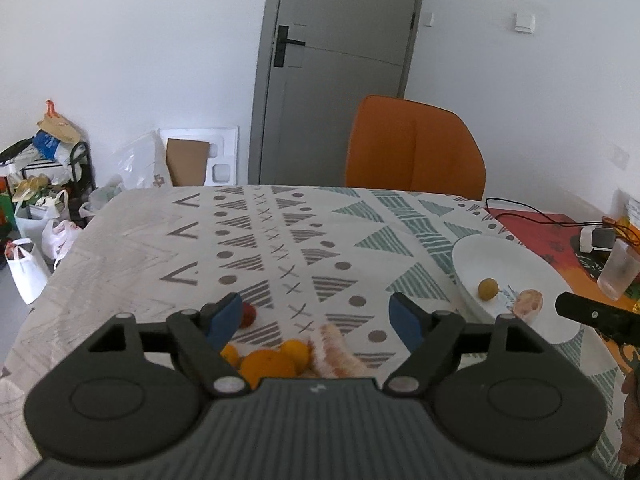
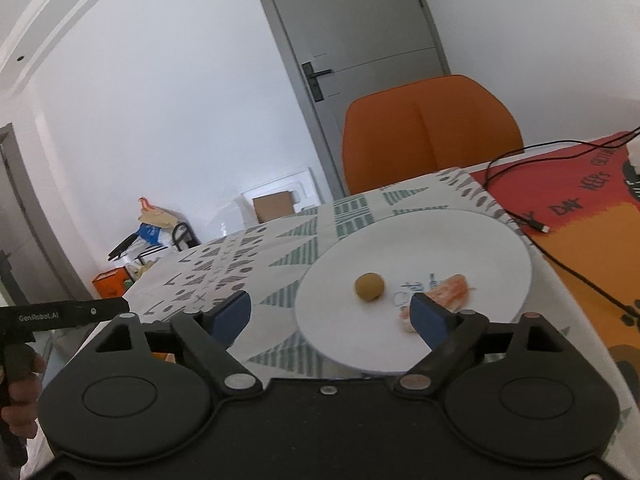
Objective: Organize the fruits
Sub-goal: 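Return to the fruit pile and grasp an orange with the left tool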
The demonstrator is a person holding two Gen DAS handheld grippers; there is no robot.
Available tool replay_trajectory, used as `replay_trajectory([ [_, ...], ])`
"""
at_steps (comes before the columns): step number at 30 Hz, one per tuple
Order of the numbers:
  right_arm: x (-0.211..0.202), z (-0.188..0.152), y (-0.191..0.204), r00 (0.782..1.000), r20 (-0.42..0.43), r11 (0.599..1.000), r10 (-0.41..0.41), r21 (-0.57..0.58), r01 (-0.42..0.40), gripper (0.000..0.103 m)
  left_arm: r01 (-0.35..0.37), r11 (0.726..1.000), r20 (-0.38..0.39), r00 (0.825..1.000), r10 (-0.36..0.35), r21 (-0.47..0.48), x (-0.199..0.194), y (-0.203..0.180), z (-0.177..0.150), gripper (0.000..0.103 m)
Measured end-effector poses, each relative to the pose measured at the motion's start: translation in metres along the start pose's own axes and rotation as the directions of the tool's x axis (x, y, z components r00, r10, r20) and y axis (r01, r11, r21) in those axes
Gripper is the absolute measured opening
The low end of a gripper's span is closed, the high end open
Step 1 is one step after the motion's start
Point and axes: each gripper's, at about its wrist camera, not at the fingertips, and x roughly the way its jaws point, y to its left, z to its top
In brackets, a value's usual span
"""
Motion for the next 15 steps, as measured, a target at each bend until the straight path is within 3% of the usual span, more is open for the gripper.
replay_trajectory([
  [15,0.008,-0.016,0.037,0.995,-0.067,0.996,0.074,-0.045,-0.077,0.099,-0.024,0.998,-0.039,0.999,0.021,-0.059,-0.021,0.027,-0.034,0.079],
])
